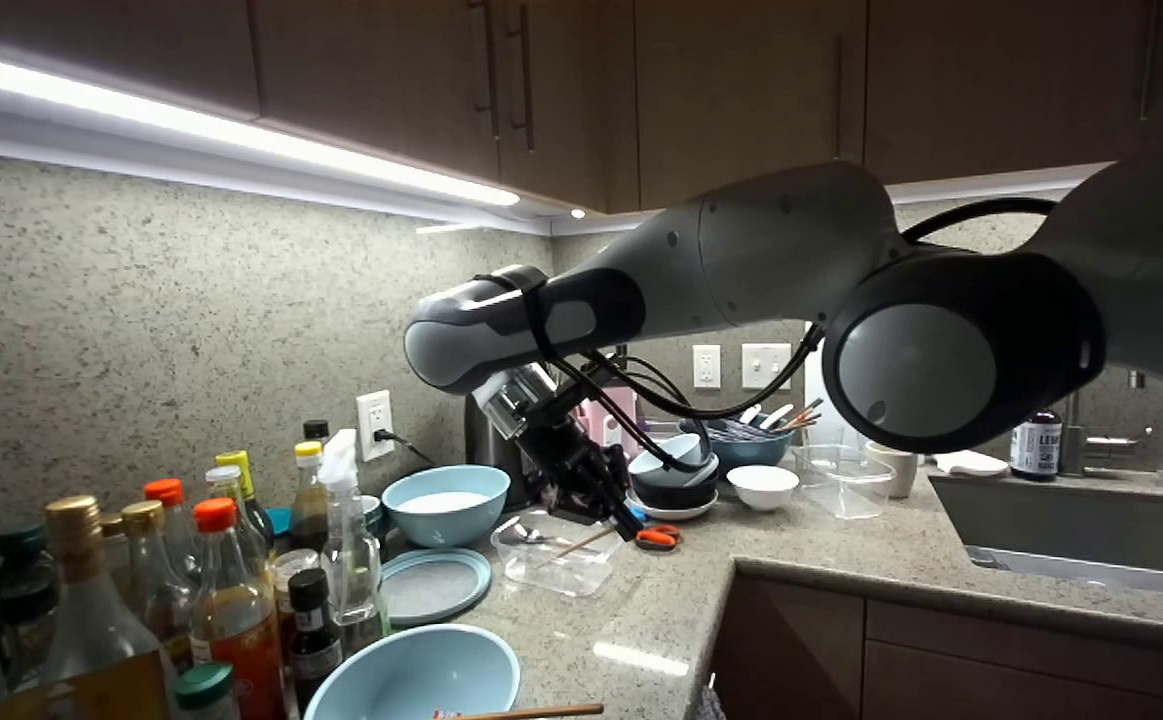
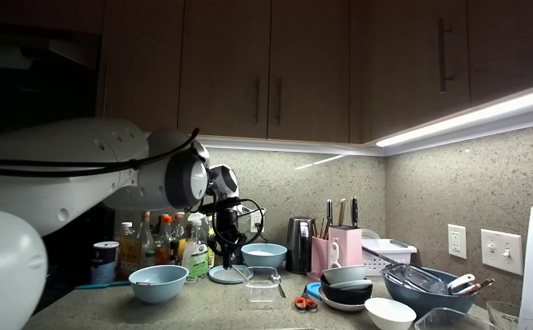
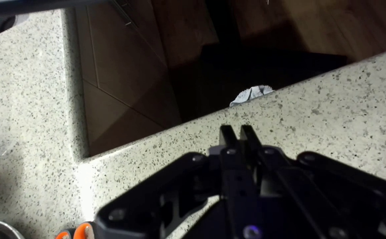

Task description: Use the chopstick to stir in the transparent bowl

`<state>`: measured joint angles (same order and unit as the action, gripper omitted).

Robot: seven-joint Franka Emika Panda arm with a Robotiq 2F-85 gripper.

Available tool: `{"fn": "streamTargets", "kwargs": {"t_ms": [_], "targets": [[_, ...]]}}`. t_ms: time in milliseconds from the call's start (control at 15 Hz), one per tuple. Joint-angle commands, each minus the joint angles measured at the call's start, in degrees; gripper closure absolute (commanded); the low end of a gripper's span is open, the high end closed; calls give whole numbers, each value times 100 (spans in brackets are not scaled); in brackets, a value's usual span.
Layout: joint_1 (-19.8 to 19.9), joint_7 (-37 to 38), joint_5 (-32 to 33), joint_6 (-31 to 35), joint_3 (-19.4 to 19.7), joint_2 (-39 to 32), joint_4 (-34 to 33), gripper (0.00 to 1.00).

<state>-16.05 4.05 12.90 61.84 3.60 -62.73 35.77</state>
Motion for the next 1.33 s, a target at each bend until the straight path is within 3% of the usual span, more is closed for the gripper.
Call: {"fn": "streamTargets", "kwargs": {"t_ms": [0, 400, 800, 1267], "targets": [[81, 35, -113, -337, -24, 65, -86, 98], [261, 362, -365, -493, -80, 156, -168, 98], [737, 865, -1391, -867, -227, 157, -204, 98], [1315, 1694, -2446, -732, -260, 139, -206, 98]]}}
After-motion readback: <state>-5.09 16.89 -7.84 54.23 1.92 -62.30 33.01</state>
